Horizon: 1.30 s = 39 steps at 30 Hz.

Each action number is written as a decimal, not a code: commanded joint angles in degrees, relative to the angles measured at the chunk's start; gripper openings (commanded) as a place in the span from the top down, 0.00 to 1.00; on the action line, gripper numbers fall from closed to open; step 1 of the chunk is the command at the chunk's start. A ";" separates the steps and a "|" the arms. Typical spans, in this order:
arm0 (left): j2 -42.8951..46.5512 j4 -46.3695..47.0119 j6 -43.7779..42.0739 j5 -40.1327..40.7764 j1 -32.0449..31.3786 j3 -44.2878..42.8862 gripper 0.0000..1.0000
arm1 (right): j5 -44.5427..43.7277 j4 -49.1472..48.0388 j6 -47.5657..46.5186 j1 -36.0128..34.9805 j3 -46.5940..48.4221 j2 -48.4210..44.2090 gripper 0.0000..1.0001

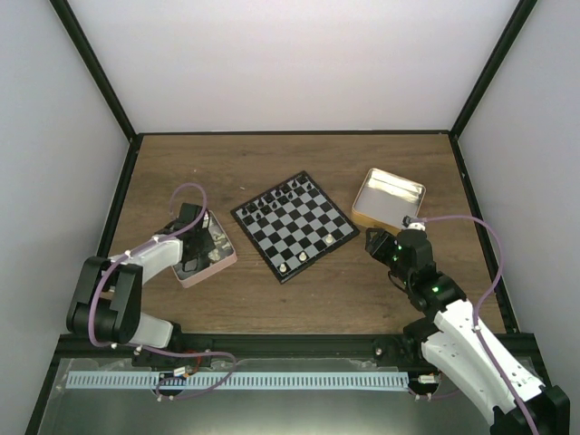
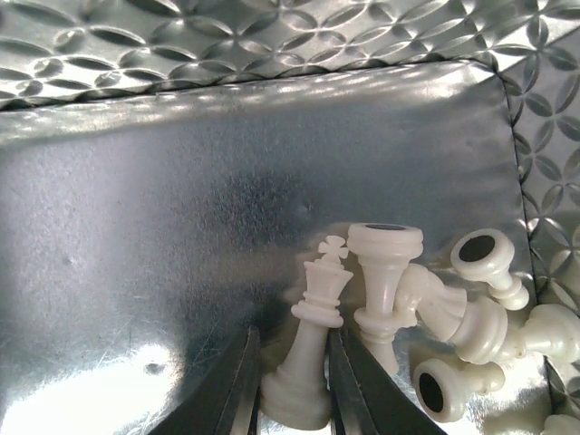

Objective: Set up the chess pieces on the board
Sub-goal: Pick up the chess piece from the storage box, then place the chess piece on the chessboard.

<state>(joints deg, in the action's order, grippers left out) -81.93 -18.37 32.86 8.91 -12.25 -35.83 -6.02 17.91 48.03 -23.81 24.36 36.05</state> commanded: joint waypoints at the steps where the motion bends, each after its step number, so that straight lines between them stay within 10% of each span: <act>1: 0.13 -2.42 -0.17 -0.80 0.30 0.34 0.89 | -0.40 -0.65 0.64 -0.22 0.48 -0.38 0.41; 10: 11.75 -8.80 -2.40 -4.91 0.21 -5.04 0.89 | 6.70 -5.11 -2.61 -0.27 2.01 1.90 0.41; 24: 16.39 -0.65 -11.26 -41.31 -7.08 -10.63 0.89 | 49.50 -29.13 -6.72 -0.29 7.96 17.79 0.39; 39: 12.91 1.39 -18.66 -44.60 -22.74 -15.62 0.89 | 56.43 -28.99 -2.35 -3.26 17.40 30.88 0.40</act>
<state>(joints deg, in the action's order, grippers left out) -67.75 -18.70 17.06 -34.02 -33.34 -49.65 48.16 -11.22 45.36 -25.12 38.46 65.23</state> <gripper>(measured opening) 0.191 0.601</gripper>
